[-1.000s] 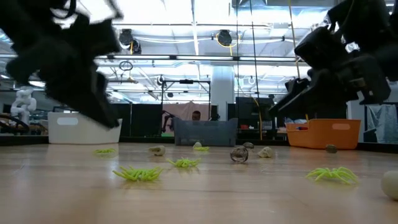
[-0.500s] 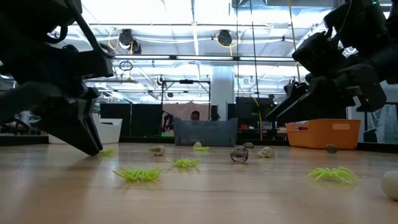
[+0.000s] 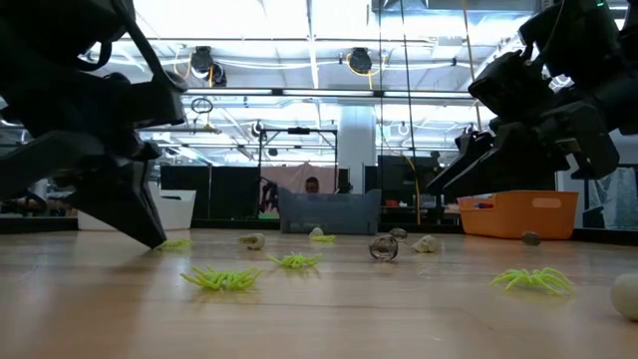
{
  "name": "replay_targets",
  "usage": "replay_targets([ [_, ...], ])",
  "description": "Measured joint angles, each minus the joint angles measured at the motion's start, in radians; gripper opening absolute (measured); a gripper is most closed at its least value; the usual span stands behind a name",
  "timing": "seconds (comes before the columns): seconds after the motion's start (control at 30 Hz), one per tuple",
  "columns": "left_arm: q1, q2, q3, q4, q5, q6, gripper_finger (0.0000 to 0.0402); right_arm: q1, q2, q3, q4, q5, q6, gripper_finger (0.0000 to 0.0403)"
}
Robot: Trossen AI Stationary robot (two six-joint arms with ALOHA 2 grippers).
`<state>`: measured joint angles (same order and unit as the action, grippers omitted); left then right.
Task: Sort Halloween decoration
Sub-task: Put the green toy spider into the orange bin
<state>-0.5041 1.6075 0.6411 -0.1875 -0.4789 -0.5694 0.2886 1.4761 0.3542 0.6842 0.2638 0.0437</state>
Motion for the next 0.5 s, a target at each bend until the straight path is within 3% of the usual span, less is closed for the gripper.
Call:
replay_targets([
  [0.5,0.001,-0.023,0.036,0.037,-0.026,0.031,0.0,0.0,0.0,0.0,0.0,0.001,-0.003,0.018],
])
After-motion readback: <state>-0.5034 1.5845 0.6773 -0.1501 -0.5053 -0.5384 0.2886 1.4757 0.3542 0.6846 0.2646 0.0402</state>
